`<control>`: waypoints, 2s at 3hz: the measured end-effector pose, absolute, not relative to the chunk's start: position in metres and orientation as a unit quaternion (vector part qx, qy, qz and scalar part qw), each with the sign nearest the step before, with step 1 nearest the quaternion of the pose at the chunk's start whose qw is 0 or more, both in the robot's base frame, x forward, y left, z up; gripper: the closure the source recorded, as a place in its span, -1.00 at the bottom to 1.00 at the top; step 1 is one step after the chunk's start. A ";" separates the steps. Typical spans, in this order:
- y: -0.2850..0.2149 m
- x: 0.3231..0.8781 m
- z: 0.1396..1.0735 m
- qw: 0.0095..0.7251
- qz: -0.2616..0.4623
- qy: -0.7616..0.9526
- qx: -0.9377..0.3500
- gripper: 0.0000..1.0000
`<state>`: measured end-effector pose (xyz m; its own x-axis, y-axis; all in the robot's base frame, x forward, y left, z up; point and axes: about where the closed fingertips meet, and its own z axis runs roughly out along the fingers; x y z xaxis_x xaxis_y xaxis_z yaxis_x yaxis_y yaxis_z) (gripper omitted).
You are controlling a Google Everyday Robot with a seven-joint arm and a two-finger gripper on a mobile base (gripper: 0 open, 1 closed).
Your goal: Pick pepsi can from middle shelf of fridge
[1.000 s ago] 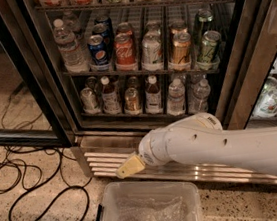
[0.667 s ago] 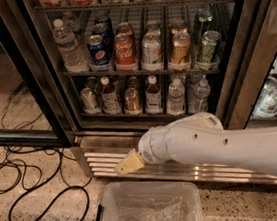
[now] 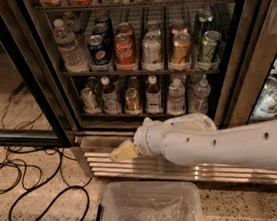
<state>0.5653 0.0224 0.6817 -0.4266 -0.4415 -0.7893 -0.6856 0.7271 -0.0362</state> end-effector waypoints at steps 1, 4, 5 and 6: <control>0.031 0.608 0.707 0.482 0.156 0.803 -0.313 -1.00; 0.073 0.656 0.735 0.571 0.167 0.752 -0.285 -1.00; 0.104 0.689 0.746 0.625 0.138 0.714 -0.283 -1.00; 0.130 0.712 0.755 0.657 0.127 0.684 -0.290 -1.00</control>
Offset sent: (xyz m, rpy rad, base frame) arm 0.0943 0.0823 0.0473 0.2939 -0.2856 -0.0703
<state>0.7119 0.1299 0.7548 0.0324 -0.2289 -0.9729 -0.5639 0.7995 -0.2068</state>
